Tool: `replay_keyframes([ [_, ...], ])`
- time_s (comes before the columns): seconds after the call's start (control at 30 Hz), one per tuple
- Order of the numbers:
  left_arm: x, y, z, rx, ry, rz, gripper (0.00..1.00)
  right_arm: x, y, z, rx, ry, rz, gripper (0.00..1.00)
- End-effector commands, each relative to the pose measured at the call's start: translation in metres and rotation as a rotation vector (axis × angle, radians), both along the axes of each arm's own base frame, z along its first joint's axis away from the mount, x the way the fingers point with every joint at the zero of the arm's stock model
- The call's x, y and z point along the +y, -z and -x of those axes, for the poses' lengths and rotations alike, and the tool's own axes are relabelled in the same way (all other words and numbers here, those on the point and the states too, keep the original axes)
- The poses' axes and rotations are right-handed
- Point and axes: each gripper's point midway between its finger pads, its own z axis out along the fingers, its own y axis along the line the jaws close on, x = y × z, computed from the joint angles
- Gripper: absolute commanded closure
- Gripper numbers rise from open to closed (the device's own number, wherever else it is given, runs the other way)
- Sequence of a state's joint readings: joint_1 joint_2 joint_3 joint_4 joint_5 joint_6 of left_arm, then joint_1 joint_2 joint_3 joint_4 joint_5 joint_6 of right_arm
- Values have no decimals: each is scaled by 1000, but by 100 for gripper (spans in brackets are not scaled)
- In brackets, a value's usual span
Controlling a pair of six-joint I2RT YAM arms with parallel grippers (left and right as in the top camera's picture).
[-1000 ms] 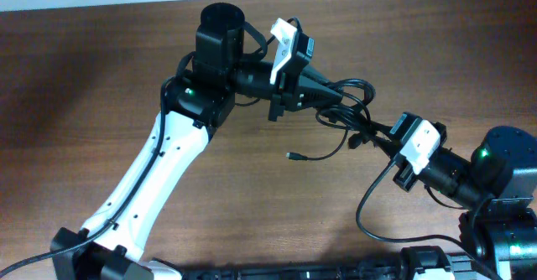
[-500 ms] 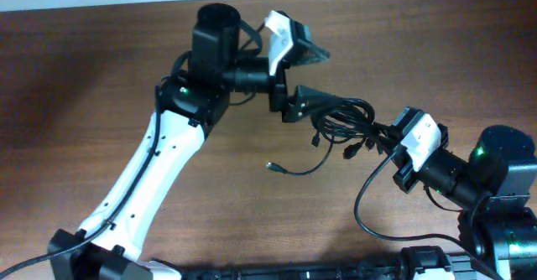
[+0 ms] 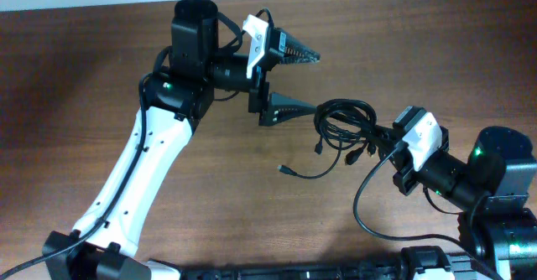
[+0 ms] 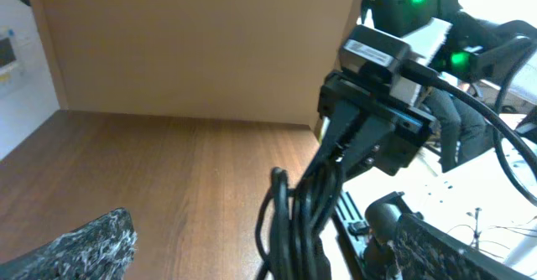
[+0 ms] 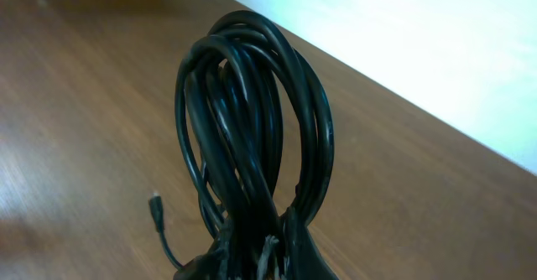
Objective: Untangle cables
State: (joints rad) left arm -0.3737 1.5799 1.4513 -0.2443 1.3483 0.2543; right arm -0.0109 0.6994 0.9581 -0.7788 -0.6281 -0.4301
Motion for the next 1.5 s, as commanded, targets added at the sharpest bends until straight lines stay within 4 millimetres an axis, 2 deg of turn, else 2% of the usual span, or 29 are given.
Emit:
replay_keyframes([
  [0.0, 2, -6, -1, -28, -45, -17, 1, 0, -6, -1, 55, 53, -104, 96],
  [0.33, 13, 42, -39, 172, -345, -236, 1, 1, -24, -8, 66, 102, -233, 96],
  [0.57, -3, 46, -23, 182, -301, -256, 1, 4, -46, -14, 68, 126, -373, 96],
  [0.7, -11, 54, -26, 159, -348, -297, 1, 13, -63, -11, 47, 66, -435, 96],
  [1.03, -11, 56, -28, 153, -369, -309, 1, 13, -74, -12, 26, 64, -478, 96],
  [1.1, -11, 56, -28, 153, -369, -309, 15, 13, -76, -13, 17, 64, -477, 96],
  [1.13, -11, 56, -28, 152, -368, -308, 26, 13, -77, -13, 13, 66, -477, 96],
  [1.17, -11, 55, -28, 153, -366, -307, 48, 13, -77, -13, 12, 66, -477, 96],
  [1.33, -11, 55, -28, 152, -366, -307, 100, 13, -79, -14, 1, 62, -478, 96],
  [1.47, -13, 52, -25, 152, -342, -291, 100, 13, -86, -14, 0, 65, -513, 96],
])
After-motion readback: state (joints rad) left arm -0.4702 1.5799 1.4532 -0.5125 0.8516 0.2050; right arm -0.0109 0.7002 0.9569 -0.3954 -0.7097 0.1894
